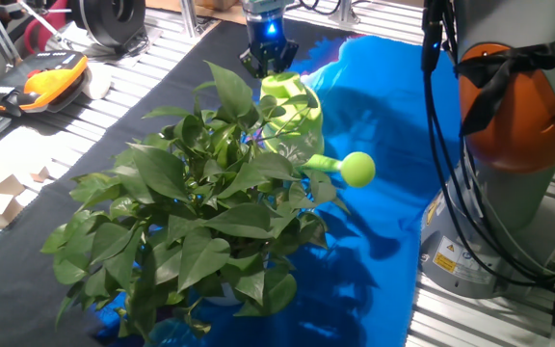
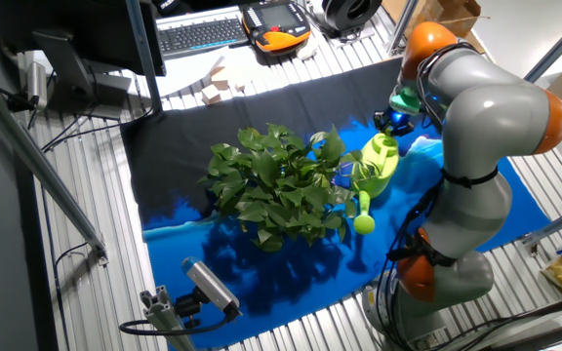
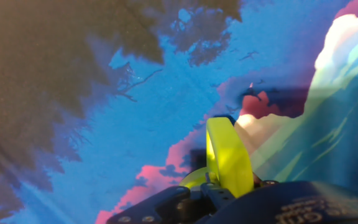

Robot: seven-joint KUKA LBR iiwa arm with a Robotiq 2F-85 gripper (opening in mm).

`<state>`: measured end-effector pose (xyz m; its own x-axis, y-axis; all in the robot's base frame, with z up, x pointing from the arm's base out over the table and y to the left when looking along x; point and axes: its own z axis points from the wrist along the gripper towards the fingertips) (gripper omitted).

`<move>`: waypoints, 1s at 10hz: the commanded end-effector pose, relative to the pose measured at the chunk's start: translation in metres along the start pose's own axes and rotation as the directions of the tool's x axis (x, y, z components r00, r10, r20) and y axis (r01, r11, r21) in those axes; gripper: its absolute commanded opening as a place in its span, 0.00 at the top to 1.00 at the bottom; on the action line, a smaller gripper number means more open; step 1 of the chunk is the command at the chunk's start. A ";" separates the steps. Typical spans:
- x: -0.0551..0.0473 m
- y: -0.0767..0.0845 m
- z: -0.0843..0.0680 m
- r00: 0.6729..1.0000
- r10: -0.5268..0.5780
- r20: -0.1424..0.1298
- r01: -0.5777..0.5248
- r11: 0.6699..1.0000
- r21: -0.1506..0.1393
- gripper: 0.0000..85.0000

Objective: Water the plant

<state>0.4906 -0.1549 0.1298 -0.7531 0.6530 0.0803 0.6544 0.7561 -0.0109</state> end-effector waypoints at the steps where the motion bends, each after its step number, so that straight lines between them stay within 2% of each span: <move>1: 0.001 0.001 0.002 1.000 0.001 0.001 -0.001 1.000 0.000 1.00; 2: 0.003 0.001 0.002 1.000 0.006 0.001 -0.006 1.000 0.000 1.00; 3: 0.003 0.002 0.002 1.000 0.008 0.003 -0.008 1.000 0.004 0.80; 4: 0.003 0.002 0.002 1.000 0.008 0.005 -0.008 1.000 0.007 0.80; 5: 0.003 0.002 0.002 1.000 0.011 0.008 -0.011 1.000 0.010 0.60; 8: 0.004 0.005 0.000 1.000 0.026 0.012 -0.026 1.000 0.016 0.60; 9: 0.004 0.005 -0.004 0.999 0.032 0.024 -0.033 0.999 0.033 0.40; 10: 0.001 0.007 -0.012 0.999 0.037 0.015 -0.037 0.999 0.026 0.40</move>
<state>0.4964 -0.1503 0.1440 -0.7286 0.6813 0.0707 0.6807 0.7317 -0.0353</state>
